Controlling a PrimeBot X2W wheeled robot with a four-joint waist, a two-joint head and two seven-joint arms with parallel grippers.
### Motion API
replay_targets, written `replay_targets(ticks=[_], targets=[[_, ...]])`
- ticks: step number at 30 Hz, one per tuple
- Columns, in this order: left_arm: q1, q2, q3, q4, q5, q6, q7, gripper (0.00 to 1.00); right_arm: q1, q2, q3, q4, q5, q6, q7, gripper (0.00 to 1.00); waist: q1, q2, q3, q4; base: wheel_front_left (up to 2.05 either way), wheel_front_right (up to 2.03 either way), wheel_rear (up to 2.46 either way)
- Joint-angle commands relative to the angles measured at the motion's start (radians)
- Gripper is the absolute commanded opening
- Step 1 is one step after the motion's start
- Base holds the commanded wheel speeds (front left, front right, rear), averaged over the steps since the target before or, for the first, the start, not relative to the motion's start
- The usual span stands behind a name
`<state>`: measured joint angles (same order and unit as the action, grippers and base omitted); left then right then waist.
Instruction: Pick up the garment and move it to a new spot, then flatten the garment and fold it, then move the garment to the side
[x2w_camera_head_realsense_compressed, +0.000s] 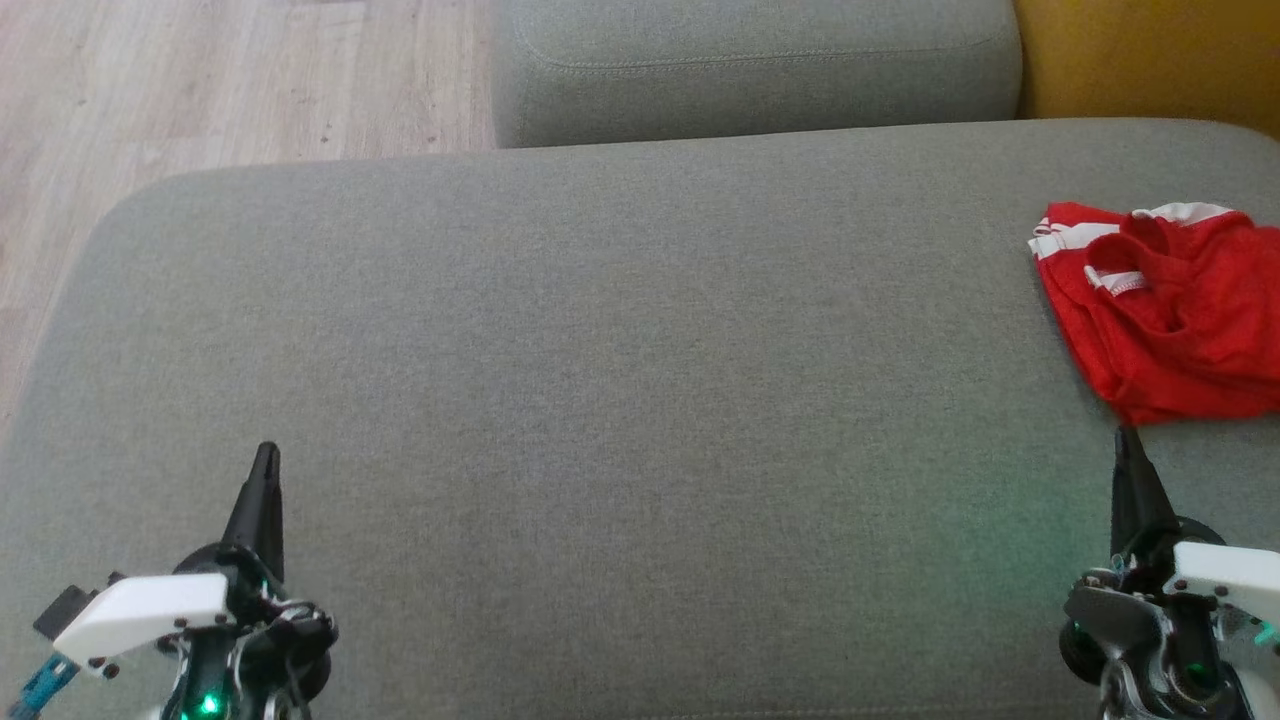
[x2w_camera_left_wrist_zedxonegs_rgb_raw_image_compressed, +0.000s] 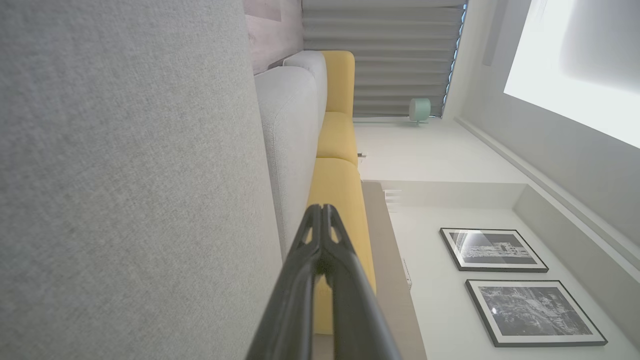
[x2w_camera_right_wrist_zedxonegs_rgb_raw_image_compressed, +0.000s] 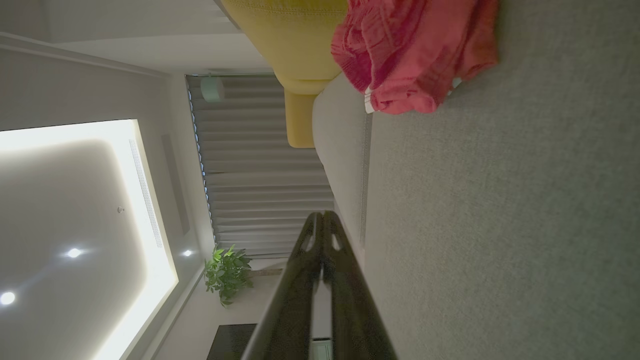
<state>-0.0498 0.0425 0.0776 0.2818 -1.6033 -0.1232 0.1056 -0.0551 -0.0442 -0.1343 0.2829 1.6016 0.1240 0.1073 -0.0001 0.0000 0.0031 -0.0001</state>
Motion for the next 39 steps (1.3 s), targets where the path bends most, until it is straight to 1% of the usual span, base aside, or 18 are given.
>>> replay_targets(ticks=[1,39], targets=[[-0.058,0.008,0.036,-0.036,-0.005,-0.007,0.008,0.00,-0.053,-0.006,0.020,-0.038,0.007,0.007,0.006,0.00,0.0001,0.0000,0.000,0.000,0.00,0.00,0.00],[-0.058,0.008,0.037,-0.036,-0.005,-0.007,0.008,0.00,-0.053,-0.006,0.021,-0.038,0.007,0.007,0.006,0.00,0.0001,0.0000,0.000,0.000,0.00,0.00,0.00]])
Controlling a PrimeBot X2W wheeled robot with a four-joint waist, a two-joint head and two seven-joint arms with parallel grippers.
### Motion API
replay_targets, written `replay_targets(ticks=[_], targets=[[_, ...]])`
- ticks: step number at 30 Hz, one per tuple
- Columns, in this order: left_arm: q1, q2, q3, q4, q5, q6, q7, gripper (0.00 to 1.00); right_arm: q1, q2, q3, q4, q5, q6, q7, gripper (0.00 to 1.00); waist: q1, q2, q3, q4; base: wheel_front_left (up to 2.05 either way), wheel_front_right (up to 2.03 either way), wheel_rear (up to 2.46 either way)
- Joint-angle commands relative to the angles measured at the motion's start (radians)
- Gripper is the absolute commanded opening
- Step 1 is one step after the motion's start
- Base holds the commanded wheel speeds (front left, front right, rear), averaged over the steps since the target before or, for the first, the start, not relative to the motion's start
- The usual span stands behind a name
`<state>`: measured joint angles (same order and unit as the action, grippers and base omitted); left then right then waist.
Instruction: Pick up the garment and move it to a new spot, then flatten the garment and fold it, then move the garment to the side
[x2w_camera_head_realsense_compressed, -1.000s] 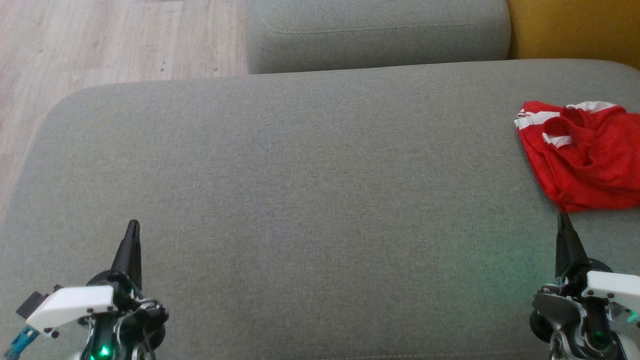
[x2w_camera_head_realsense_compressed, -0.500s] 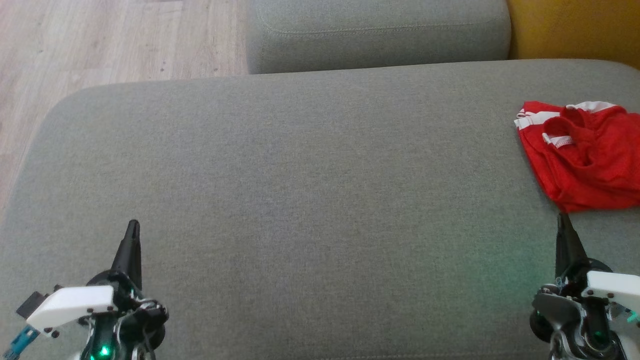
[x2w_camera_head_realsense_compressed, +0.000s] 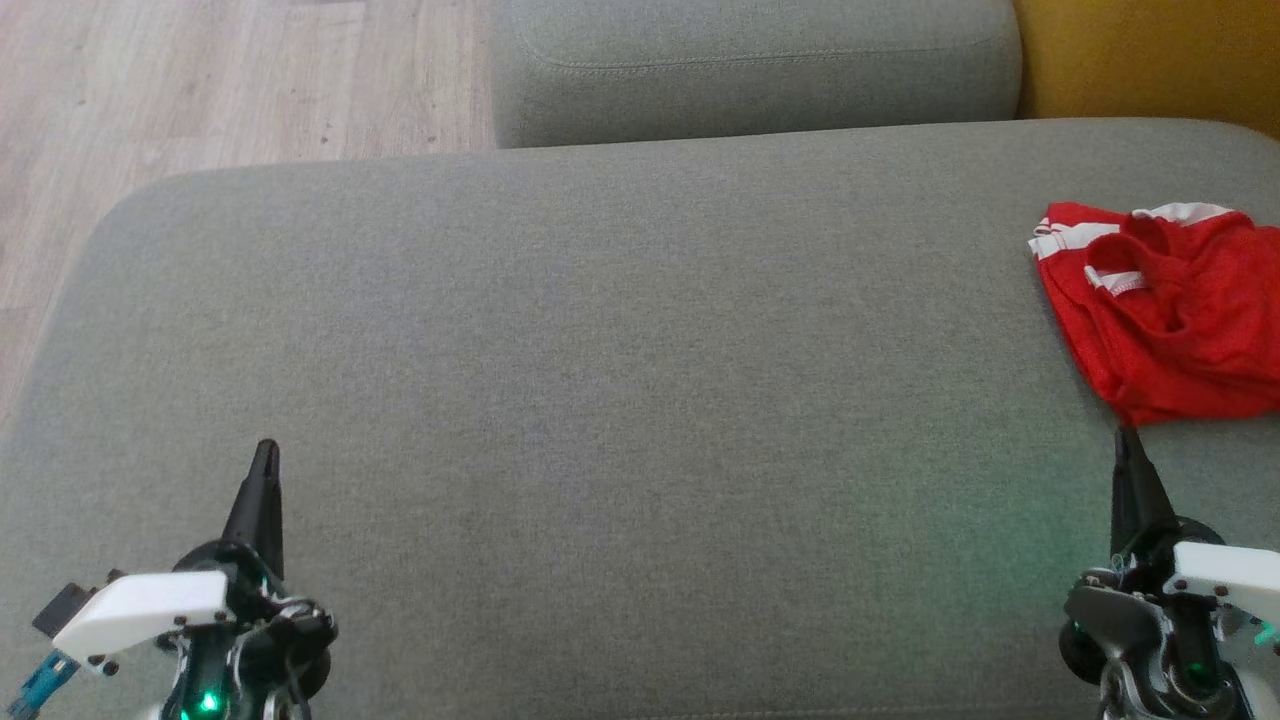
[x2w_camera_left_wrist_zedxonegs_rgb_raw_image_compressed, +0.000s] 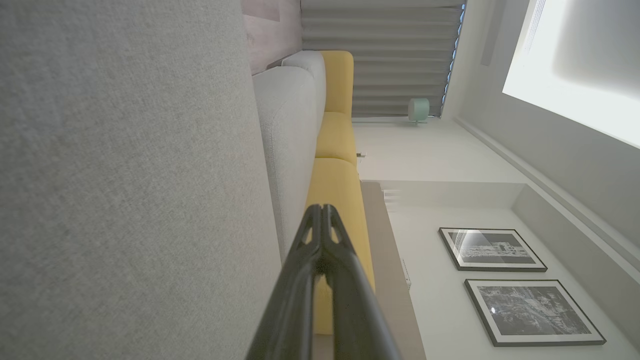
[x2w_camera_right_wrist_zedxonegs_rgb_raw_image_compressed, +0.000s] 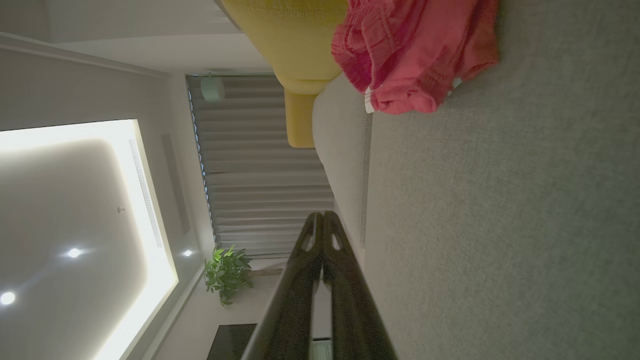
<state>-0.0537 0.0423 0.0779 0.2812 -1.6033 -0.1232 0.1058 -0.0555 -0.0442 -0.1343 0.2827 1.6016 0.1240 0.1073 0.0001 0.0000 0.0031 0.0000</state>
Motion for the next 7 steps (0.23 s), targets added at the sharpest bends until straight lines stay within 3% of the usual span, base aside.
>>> replay_targets(ticks=[1,7], targets=[[-0.054,0.008,0.037,-0.036,-0.005,-0.007,0.008,0.00,-0.052,-0.006,0.021,-0.038,0.007,0.007,0.006,0.00,-0.0001,0.0000,0.000,0.000,0.00,0.00,0.00],[-0.054,0.008,0.037,-0.036,-0.005,-0.007,0.008,0.00,-0.052,-0.006,0.021,-0.038,0.007,0.007,0.006,0.00,-0.0001,0.0000,0.000,0.000,0.00,0.00,0.00]])
